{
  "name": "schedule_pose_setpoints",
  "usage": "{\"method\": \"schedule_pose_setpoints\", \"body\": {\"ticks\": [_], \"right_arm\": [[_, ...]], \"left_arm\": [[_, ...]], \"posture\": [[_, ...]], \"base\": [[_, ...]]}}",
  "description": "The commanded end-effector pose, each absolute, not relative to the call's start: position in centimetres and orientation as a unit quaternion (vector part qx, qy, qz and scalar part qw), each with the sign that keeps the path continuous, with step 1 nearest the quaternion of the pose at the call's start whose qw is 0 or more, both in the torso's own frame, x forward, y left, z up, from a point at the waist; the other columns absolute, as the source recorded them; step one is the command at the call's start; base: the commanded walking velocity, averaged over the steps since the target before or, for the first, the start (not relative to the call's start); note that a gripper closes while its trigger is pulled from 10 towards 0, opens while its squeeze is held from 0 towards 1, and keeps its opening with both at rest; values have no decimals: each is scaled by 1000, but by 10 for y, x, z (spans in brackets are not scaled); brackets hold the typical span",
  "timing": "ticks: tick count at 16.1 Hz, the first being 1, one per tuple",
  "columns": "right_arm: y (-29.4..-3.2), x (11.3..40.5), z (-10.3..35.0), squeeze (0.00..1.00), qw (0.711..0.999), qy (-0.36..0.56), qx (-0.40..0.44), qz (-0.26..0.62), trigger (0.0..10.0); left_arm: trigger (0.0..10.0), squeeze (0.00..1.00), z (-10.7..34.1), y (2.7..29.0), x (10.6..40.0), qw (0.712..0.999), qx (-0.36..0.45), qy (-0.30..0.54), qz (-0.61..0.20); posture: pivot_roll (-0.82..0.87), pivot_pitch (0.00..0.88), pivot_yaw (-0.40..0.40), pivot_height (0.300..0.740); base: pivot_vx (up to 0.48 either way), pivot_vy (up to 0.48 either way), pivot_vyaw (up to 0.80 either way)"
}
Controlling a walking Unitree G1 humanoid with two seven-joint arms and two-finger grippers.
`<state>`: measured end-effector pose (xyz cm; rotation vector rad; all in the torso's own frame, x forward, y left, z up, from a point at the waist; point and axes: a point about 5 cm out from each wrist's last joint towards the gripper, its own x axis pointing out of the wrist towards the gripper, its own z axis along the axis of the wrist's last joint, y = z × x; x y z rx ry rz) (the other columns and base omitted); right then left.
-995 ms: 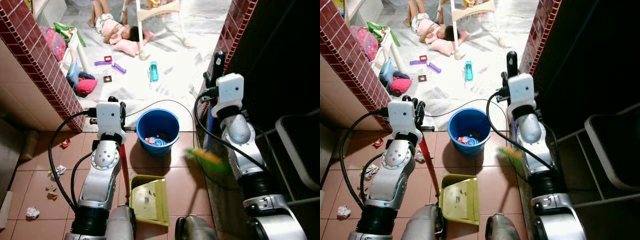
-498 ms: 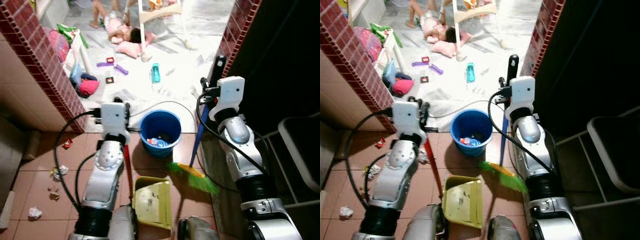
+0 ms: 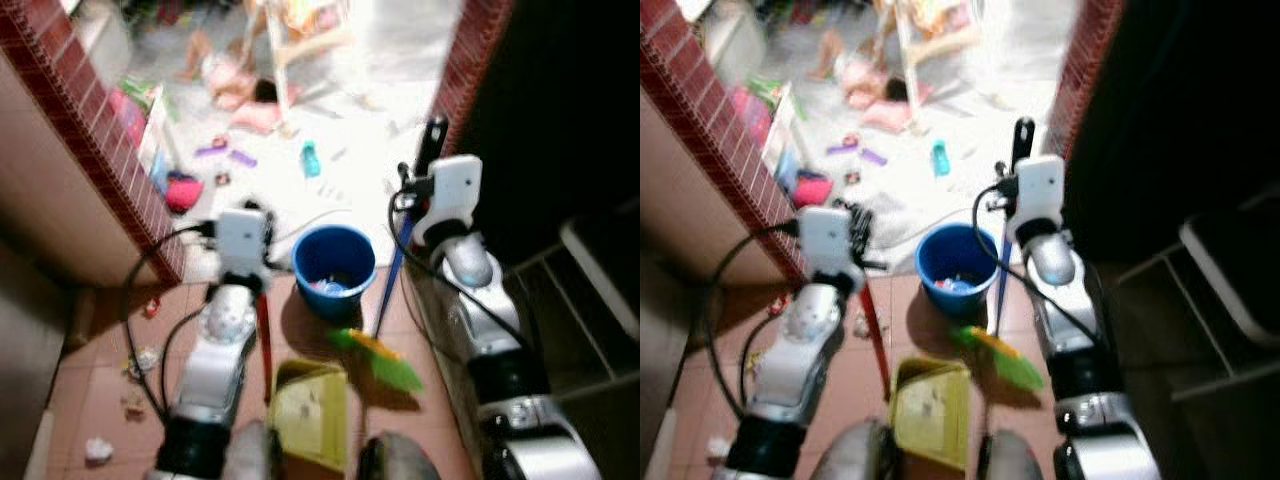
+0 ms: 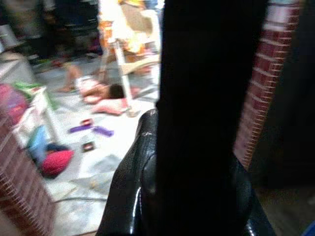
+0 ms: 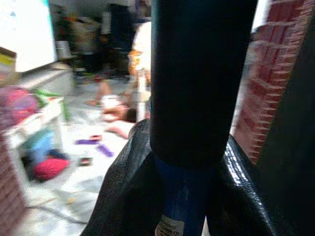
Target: Sweep floor
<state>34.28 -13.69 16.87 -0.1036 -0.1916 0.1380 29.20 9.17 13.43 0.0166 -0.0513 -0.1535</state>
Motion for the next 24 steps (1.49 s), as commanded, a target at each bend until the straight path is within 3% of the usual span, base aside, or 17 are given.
{"method": "schedule_pose_setpoints", "body": {"ticks": [1, 4, 14, 19, 24], "right_arm": [[-130, 345, 181, 0, 987, -126, -70, 75, 10000], [-127, 344, 177, 0, 989, -117, -38, 83, 10000], [-107, 341, 174, 0, 986, -119, -41, 114, 10000], [-102, 338, 177, 0, 983, -146, -77, 78, 10000], [-105, 338, 180, 0, 982, -161, -84, 56, 10000]], "left_arm": [[10000, 0, 142, 98, 293, 997, 9, -42, -66], [10000, 0, 140, 99, 293, 997, 11, -40, -66], [10000, 0, 160, 116, 301, 996, 24, -83, -8], [10000, 0, 163, 137, 307, 990, 63, -106, 75], [10000, 0, 160, 144, 305, 988, 66, -101, 97]], "posture": [[-52, 71, 6, 740], [-48, 63, 0, 740], [-46, 88, 7, 740], [-48, 103, 2, 740], [-47, 108, 0, 740]], "base": [[0, 450, 0], [0, 421, 0], [0, 0, 0], [0, 0, 0], [0, 0, 0]]}}
